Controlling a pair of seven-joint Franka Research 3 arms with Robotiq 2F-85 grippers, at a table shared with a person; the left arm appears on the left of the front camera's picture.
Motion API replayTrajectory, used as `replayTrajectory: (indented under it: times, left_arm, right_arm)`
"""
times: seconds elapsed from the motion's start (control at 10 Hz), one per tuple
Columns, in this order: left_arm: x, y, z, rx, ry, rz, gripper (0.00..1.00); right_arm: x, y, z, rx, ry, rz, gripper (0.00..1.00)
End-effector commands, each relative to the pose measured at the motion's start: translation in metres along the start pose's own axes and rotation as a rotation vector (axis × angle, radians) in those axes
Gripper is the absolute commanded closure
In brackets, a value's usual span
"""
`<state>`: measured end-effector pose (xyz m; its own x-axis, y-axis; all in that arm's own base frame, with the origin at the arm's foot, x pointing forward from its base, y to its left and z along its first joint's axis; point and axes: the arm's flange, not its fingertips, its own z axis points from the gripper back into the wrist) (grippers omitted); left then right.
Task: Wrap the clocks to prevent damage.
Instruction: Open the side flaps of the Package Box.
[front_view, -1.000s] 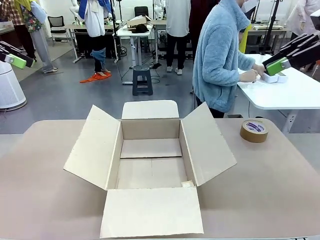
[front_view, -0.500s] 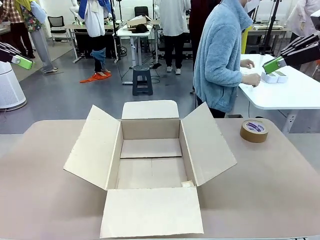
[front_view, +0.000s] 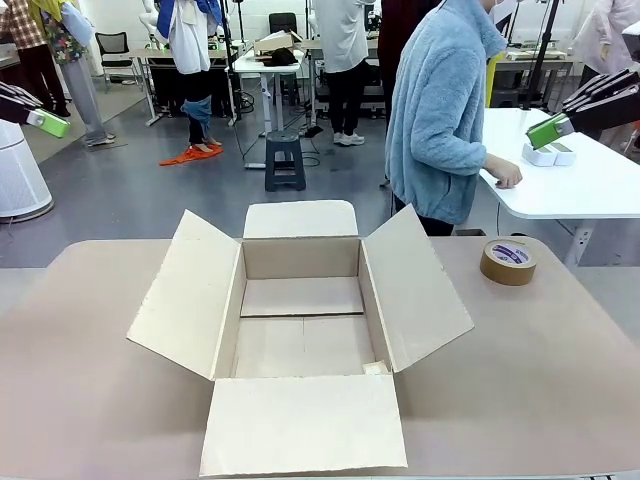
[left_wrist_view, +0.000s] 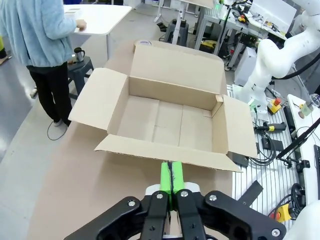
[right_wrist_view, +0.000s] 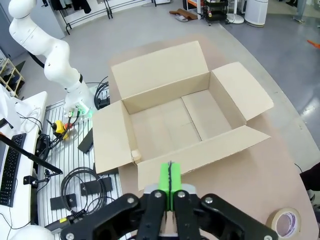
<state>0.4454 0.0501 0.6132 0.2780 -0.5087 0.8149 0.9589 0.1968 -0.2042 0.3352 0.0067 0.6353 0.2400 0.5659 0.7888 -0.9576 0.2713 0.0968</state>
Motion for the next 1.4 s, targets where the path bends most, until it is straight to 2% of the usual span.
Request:
replayTrajectory:
  times: [0.0, 0.4, 0.5, 0.6, 0.8, 0.9, 1.0, 1.2, 1.3]
  left_arm:
    - [0.002, 0.004, 0.003, 0.010, 0.001, 0.023, 1.00]
    - [-0.001, 0.001, 0.000, 0.000, 0.001, 0.005, 1.00]
    - [0.010, -0.004, -0.013, 0.085, 0.035, 0.088, 1.00]
    - [0.027, -0.020, -0.034, 0.128, 0.088, 0.137, 1.00]
    - [0.059, -0.061, -0.086, 0.281, 0.191, 0.256, 1.00]
    - [0.066, -0.076, -0.111, 0.346, 0.243, 0.333, 1.00]
    - [0.067, -0.089, -0.136, 0.395, 0.295, 0.358, 1.00]
    - [0.068, -0.103, -0.178, 0.514, 0.386, 0.475, 1.00]
    - [0.068, -0.104, -0.193, 0.588, 0.412, 0.510, 1.00]
  right_arm:
    - [-0.009, -0.003, 0.000, -0.022, 0.024, 0.003, 1.00]
    - [-0.001, -0.001, 0.002, -0.007, 0.001, -0.003, 0.99]
    - [0.015, 0.009, -0.022, -0.046, 0.021, -0.113, 0.99]
    - [0.033, 0.019, -0.056, -0.044, 0.083, -0.180, 0.99]
    - [0.067, 0.034, -0.125, -0.151, 0.231, -0.380, 0.99]
    - [0.075, 0.035, -0.150, -0.204, 0.271, -0.511, 0.99]
    - [0.078, 0.030, -0.169, -0.234, 0.257, -0.608, 0.99]
    - [0.077, 0.010, -0.192, -0.402, 0.265, -0.744, 0.99]
    - [0.074, 0.007, -0.199, -0.478, 0.315, -0.786, 0.99]
